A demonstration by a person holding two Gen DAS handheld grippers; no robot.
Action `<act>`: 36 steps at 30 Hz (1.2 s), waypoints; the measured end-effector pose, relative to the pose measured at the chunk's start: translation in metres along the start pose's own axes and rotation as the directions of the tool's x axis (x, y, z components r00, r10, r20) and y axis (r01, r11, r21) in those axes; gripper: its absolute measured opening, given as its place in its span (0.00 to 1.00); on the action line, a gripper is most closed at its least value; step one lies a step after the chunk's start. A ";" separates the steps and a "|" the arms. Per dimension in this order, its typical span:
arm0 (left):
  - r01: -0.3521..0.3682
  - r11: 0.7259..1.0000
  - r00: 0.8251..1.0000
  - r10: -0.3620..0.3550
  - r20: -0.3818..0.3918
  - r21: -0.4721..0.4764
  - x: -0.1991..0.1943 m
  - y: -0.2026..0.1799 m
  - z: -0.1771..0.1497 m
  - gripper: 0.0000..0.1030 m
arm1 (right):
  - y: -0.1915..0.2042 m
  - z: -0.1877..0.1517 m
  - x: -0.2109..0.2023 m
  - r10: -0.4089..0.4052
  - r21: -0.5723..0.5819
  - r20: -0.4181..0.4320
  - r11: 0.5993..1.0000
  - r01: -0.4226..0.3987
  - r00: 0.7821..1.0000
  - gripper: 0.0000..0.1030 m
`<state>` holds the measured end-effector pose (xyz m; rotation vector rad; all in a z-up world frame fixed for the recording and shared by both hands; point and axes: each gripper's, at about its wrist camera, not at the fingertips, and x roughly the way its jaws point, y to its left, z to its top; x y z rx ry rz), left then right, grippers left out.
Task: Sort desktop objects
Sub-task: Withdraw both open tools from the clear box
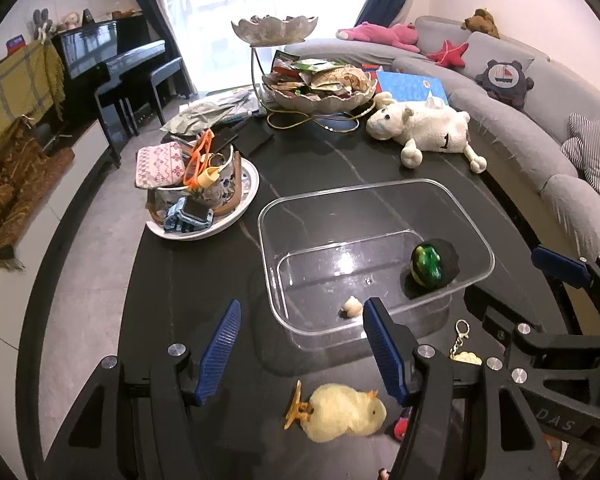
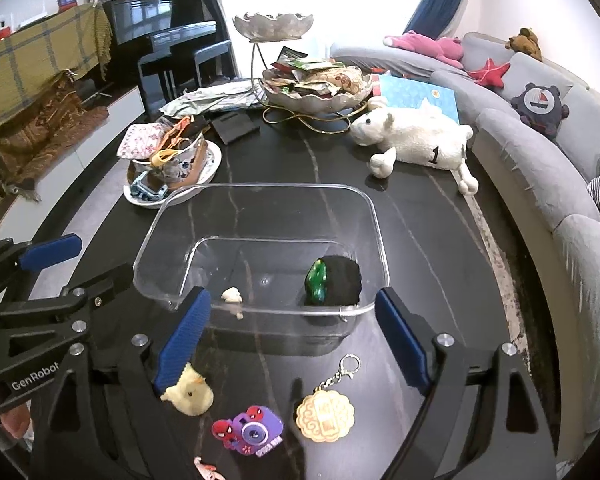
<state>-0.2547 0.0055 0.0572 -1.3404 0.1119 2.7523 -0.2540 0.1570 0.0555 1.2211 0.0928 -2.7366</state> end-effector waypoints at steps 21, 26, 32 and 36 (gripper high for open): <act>-0.007 1.000 0.997 0.006 0.072 0.008 -0.058 -0.008 -0.047 0.58 | 0.007 -0.046 -0.056 -0.021 -0.004 0.081 1.000 0.022 0.997 0.94; 0.001 1.000 0.998 -0.001 0.063 -0.006 -0.063 -0.009 -0.059 0.58 | 0.008 -0.057 -0.063 -0.018 -0.002 0.084 1.000 0.018 0.996 0.95; 0.009 1.000 0.999 -0.009 0.054 -0.012 -0.065 -0.012 -0.070 0.58 | 0.006 -0.071 -0.067 -0.010 0.011 0.077 1.000 0.010 0.997 0.96; 0.003 1.000 0.999 -0.002 0.047 -0.020 -0.066 -0.014 -0.076 0.58 | 0.006 -0.077 -0.068 -0.008 0.015 0.074 1.000 0.007 0.997 0.96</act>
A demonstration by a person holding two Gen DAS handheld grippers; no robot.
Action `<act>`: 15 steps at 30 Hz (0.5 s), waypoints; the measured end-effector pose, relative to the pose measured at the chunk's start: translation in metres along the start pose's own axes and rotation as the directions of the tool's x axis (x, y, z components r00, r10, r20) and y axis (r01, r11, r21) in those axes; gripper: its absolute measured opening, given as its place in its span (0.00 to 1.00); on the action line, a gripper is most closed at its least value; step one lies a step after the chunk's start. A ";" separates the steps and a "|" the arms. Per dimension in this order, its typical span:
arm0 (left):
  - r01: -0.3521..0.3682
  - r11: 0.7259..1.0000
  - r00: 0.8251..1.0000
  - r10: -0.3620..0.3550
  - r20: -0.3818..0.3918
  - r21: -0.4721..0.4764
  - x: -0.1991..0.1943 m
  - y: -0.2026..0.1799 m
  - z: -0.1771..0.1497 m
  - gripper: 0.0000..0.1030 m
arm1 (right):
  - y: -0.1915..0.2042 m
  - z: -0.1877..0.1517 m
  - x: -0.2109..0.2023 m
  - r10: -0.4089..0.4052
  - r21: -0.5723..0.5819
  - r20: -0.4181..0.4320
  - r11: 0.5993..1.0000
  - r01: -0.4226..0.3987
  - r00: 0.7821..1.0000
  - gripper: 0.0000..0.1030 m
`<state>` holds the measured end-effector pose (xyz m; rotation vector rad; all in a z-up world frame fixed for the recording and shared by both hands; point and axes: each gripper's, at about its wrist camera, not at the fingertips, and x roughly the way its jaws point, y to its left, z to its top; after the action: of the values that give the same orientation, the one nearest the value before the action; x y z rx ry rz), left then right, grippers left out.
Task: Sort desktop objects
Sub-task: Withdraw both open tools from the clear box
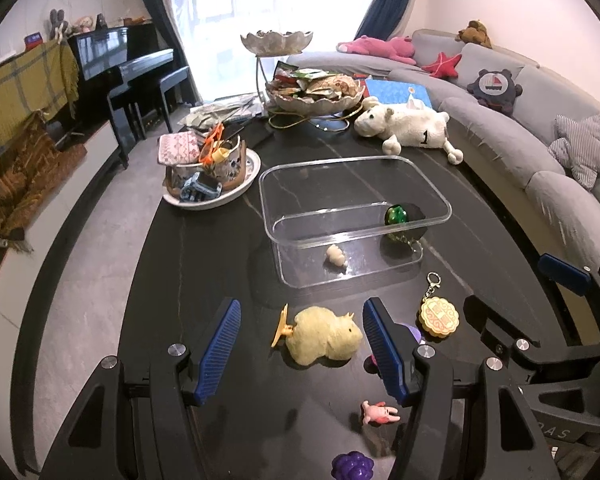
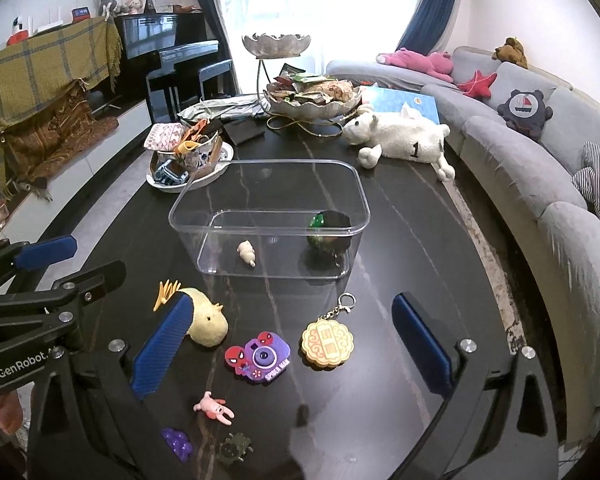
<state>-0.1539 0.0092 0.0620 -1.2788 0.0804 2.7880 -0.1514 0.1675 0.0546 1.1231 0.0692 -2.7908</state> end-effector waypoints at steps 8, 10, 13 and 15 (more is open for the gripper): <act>0.009 1.000 1.000 -0.009 -0.028 0.008 0.003 -0.004 -0.011 0.58 | -0.001 -0.013 -0.001 -0.006 0.004 -0.008 1.000 0.006 1.000 0.96; 0.002 1.000 1.000 -0.002 -0.026 0.016 0.002 -0.007 -0.014 0.58 | -0.002 -0.016 -0.001 -0.006 0.008 -0.013 1.000 0.006 1.000 0.96; -0.005 1.000 1.000 0.005 -0.025 0.019 0.002 -0.010 -0.018 0.58 | -0.003 -0.021 -0.002 -0.006 0.011 -0.020 1.000 0.006 1.000 0.96; -0.008 1.000 1.000 0.009 -0.021 0.018 0.002 -0.011 -0.020 0.58 | -0.003 -0.022 -0.002 -0.008 0.007 -0.022 1.000 0.009 1.000 0.96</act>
<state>-0.1392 0.0187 0.0471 -1.3073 0.1127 2.7743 -0.1348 0.1732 0.0402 1.1577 0.0662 -2.7888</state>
